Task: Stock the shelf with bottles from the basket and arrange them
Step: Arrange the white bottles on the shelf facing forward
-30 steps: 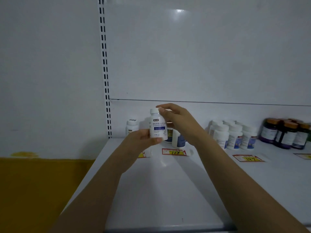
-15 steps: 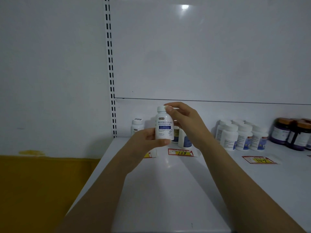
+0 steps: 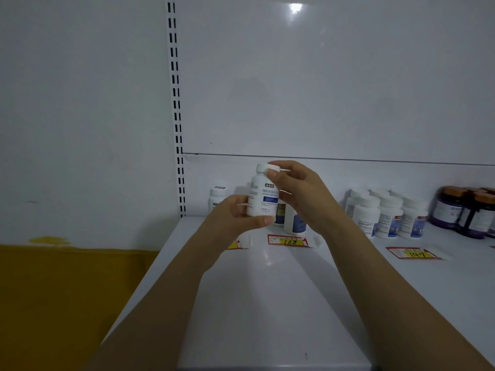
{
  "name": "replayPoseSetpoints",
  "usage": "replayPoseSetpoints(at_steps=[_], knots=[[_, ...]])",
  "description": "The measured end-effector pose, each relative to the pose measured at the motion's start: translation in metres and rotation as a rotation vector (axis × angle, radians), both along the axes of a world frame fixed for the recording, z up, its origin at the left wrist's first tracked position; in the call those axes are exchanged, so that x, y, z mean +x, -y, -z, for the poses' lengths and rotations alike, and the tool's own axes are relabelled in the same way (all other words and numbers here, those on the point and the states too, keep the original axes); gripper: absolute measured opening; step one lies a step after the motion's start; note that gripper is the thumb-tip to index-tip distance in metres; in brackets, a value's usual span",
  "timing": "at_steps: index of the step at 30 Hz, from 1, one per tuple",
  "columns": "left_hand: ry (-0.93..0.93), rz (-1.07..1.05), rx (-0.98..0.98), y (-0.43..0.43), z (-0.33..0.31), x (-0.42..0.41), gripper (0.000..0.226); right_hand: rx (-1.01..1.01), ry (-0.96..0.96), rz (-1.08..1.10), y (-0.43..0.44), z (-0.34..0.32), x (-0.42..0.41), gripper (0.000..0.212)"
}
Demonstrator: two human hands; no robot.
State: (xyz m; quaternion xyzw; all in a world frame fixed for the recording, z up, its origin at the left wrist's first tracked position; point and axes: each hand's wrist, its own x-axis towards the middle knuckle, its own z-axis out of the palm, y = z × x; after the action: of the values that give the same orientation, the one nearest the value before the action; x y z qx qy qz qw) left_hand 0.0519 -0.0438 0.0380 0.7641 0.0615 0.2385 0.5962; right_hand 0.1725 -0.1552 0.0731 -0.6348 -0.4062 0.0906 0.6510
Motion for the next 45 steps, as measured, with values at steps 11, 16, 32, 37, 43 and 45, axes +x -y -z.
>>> replayPoseSetpoints(at_steps=[11,16,32,37,43,45], knots=[[-0.060,-0.110,0.041,0.001,0.006,0.009,0.045,0.027,0.040,-0.016,-0.003,0.003,-0.006,0.033],[-0.109,-0.017,-0.108,0.000,0.004,0.011,0.043,0.068,0.033,-0.001,-0.001,0.005,-0.002,0.025],[-0.066,-0.026,0.021,0.002,0.006,0.007,0.050,0.098,-0.057,-0.058,0.001,0.012,0.001,0.028],[-0.036,-0.068,0.047,0.002,0.006,0.006,0.045,0.070,-0.043,-0.089,-0.002,0.011,-0.004,0.030],[-0.086,-0.058,0.048,0.005,0.002,0.008,0.071,0.032,0.000,-0.009,-0.003,0.009,-0.006,0.032],[-0.097,-0.025,0.016,0.004,0.002,0.006,0.062,0.030,-0.003,-0.022,-0.001,0.008,-0.005,0.028]])
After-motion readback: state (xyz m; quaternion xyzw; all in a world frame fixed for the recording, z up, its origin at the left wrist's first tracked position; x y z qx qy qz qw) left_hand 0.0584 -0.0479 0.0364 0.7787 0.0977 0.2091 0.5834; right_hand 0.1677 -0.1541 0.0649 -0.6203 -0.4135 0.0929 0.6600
